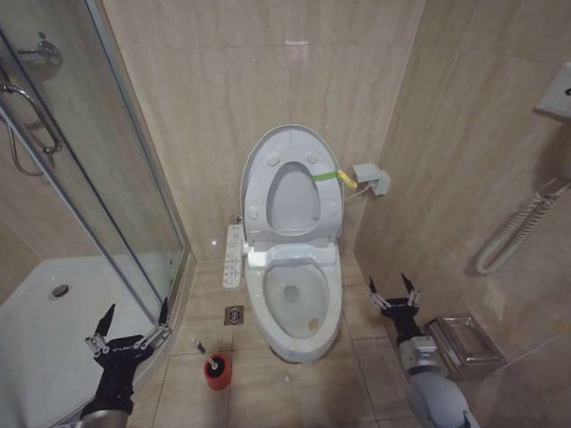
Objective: Open the toilet lid, clean the toilet bowl with a toilet brush, close the toilet lid, and flush.
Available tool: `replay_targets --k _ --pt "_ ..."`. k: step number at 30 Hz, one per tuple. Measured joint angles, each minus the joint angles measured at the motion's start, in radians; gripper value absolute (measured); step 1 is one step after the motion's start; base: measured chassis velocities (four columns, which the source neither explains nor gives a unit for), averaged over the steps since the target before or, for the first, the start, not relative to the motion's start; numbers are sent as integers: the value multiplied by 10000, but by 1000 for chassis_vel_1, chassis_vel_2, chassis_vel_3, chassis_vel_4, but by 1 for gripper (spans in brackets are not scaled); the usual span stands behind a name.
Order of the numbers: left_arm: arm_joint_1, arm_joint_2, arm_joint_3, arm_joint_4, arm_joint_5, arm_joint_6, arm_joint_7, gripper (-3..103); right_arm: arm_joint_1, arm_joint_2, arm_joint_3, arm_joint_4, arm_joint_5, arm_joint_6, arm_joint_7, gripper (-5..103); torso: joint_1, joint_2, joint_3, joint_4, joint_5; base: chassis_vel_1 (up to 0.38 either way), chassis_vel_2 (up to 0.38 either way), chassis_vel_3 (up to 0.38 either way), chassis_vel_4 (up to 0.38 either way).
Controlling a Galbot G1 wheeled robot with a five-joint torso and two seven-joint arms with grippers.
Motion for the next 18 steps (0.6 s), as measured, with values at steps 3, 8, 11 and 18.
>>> replay_targets --k 3,8,11,18 --pt "0 0 0 0 0 0 0 100 -76 221 -12 -51 -189 62 5 89 0 0 0 0 0 0 0 0 0" --pt "0 0 0 0 0 0 0 100 -214 454 -76 -55 -394 96 0 100 0 0 0 0 -1 0 0 0 0" --pt "0 0 0 0 0 0 0 100 -347 624 -133 -9 -473 85 76 100 0 0 0 1 -1 0 0 0 0" --pt "0 0 0 0 0 0 0 100 -641 695 -145 240 -391 18 115 100 0 0 0 0 0 0 0 0 0"
